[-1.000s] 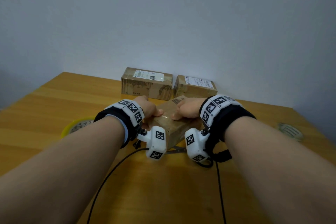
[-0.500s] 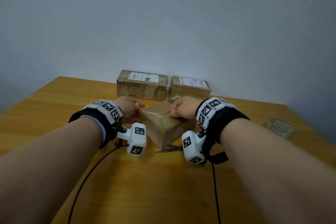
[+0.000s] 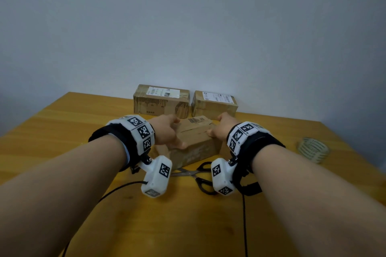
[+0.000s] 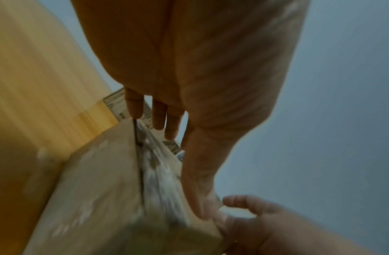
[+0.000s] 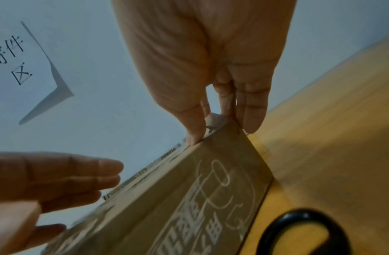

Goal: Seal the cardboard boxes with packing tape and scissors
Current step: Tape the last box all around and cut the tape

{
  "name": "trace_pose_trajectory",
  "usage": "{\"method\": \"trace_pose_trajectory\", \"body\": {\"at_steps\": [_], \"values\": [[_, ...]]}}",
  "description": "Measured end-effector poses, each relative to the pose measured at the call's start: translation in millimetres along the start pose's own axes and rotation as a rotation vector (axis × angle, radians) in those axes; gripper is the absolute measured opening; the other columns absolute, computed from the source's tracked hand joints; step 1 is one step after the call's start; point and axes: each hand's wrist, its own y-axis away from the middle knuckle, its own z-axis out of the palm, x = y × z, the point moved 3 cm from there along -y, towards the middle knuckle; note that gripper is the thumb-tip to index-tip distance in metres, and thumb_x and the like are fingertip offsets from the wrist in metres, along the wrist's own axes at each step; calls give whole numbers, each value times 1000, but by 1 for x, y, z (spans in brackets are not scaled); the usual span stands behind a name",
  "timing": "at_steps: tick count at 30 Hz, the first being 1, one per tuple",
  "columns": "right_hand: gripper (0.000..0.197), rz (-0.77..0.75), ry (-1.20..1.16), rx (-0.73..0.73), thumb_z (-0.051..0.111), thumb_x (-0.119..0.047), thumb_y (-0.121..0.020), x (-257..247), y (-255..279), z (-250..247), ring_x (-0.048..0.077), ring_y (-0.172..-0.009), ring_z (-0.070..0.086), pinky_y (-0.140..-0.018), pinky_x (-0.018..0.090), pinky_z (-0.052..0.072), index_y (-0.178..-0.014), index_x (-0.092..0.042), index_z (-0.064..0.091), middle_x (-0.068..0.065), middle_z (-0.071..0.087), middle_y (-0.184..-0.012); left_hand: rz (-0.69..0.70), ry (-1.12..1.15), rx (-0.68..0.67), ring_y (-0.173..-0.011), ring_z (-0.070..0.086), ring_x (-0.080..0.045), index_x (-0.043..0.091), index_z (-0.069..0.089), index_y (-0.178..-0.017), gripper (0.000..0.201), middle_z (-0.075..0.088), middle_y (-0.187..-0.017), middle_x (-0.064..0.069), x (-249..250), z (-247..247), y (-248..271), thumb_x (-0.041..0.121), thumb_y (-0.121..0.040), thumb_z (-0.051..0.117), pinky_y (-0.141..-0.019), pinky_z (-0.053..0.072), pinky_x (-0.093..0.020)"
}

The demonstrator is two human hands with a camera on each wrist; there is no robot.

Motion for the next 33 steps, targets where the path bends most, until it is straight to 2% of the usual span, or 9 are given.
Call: {"method": "trace_pose_trajectory", "body": {"at_steps": [4, 7, 9, 13, 19, 22, 26, 29, 33], "values": [[56, 26, -62, -114, 65, -57, -84, 11, -7, 12, 26, -95, 66, -89, 42, 57, -113, -8, 63, 9, 68, -108, -61, -151, 148, -126, 45, -27, 21, 34, -144, 86, 46, -141, -6, -15, -2, -11, 51, -75, 74, -105, 40, -43], [62, 85, -313, -204, 51, -62, -91, 20, -7, 17, 23, -73, 66, -76, 37, 60, -108, -5, 67, 7, 69, -85, -134, -260, 232, -132, 36, -32, 26, 34, -143, 87, 39, -145, -9, -29, -11, -16, 62, -72, 69, -107, 36, -48], [59, 132, -442, -250, 43, -56, -98, 22, -4, 16, 21, -58, 60, -60, 30, 55, -110, -3, 64, 8, 66, -74, -169, -237, 291, -133, 31, -34, 26, 36, -142, 85, 34, -145, -12, -32, -16, -17, 58, -71, 72, -107, 35, -50], [45, 131, -456, -279, 50, -42, -100, 14, 2, 15, 18, -58, 60, -51, 26, 52, -112, -1, 64, 10, 67, -79, -62, -209, 380, -127, 37, -30, 24, 45, -136, 58, 39, -138, -10, -19, -14, -17, 29, -83, 68, -104, 38, -42], [34, 112, -449, -311, 57, -31, -99, 4, 2, 22, 22, -65, 66, -58, 30, 55, -102, 2, 64, 12, 69, -78, 65, -169, 298, -106, 59, -21, 22, 66, -107, 23, 56, -126, -3, -10, -8, -21, 12, -89, 57, -90, 50, -30], [29, 179, -444, -373, 57, -26, -100, -2, 6, 24, 19, -60, 64, -53, 27, 55, -91, 1, 62, 12, 67, -74, 56, -179, 265, -108, 60, -21, 21, 66, -114, 30, 57, -128, -2, -9, -13, -21, 8, -90, 55, -93, 50, -30], [27, 168, -491, -407, 55, -22, -101, -9, 8, 30, 21, -62, 66, -65, 30, 57, -93, 4, 61, 14, 67, -73, 72, -117, 353, -112, 54, -22, 24, 58, -122, 38, 49, -133, -5, -20, -11, -16, 6, -89, 54, -85, 46, -26], [30, 151, -515, -368, 55, -24, -101, -12, 10, 32, 22, -63, 67, -69, 32, 58, -88, 3, 61, 15, 69, -73, -2, -4, 461, -121, 46, -28, 21, 50, -130, 45, 41, -138, -9, -36, -19, -6, 11, -87, 56, -94, 45, -36], [34, 119, -527, -334, 52, -29, -102, -14, 18, 35, 23, -65, 67, -68, 33, 58, -87, 1, 57, 16, 69, -76, -251, -68, 472, -126, 37, -35, 17, 42, -133, 51, 40, -137, -16, -64, -36, 13, 26, -84, 56, -101, 37, -46]]}}
